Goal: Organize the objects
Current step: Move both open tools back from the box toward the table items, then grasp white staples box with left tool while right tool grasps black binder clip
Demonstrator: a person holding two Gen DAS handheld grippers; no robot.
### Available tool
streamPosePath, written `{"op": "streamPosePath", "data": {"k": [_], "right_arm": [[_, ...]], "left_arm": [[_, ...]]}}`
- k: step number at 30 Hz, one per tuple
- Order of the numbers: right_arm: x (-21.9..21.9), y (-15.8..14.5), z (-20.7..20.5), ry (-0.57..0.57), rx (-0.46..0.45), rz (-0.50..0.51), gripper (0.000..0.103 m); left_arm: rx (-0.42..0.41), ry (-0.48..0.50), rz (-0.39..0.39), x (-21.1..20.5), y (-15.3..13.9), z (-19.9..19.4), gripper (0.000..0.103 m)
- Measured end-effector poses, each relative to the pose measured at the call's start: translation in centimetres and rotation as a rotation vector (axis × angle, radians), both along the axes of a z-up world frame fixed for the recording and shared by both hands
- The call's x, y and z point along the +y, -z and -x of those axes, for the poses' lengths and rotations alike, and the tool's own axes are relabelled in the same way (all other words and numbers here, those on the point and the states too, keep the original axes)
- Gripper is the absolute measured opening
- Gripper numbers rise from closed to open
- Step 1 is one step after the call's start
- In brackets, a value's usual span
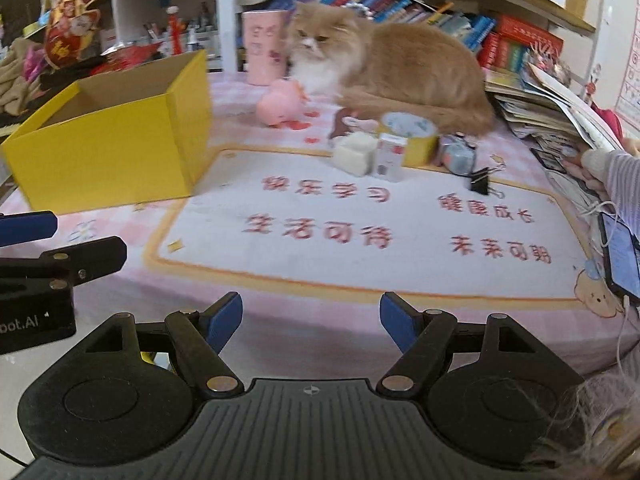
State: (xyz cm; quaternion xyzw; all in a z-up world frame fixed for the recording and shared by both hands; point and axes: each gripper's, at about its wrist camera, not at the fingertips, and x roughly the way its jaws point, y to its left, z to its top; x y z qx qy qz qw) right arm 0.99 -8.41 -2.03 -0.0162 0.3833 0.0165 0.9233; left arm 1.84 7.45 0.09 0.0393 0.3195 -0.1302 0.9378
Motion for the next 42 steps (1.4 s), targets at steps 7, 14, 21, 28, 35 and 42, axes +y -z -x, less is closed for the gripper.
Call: {"op": "streamPosePath", "data": {"k": [7,14,21,28,35,42], "right_arm": [[-5.8,0.1,-4.0,0.053,-0.013,0.000,0.061],[-11.1,0.9,-8.2,0.109,-0.008,-0.010,0.056],[-14.7,1.7,-11.8,0.150,-0.014,-0.014,0.055],[-17.6,2.5,-15.2,0.227,-0.005,-0.036,0.047],[-19.6,2.8,-18.2,0.241,-0.019,-0.058,0.037],[-20.5,3.3,-19.8,0.251,-0.021,-0.070,0.035]], "left_arm": [[0.014,0.020,0.002,-5.6,0.2,-4.1,0.076],[0.020,-0.006,0.013,-10.1,0.1,-8.5,0.073],[0.028,0.012,0.021,-14.8,0.4,-12.5,0.065],[0.053,0.022,-0.012,-18.8,1.8,-16.1,0.059],[0.091,-0.014,-0.064,-20.6,3.3,-18.2,0.052],[0.098,-0.013,-0.081,-21.2,4.0,-18.3,0.038]]}}
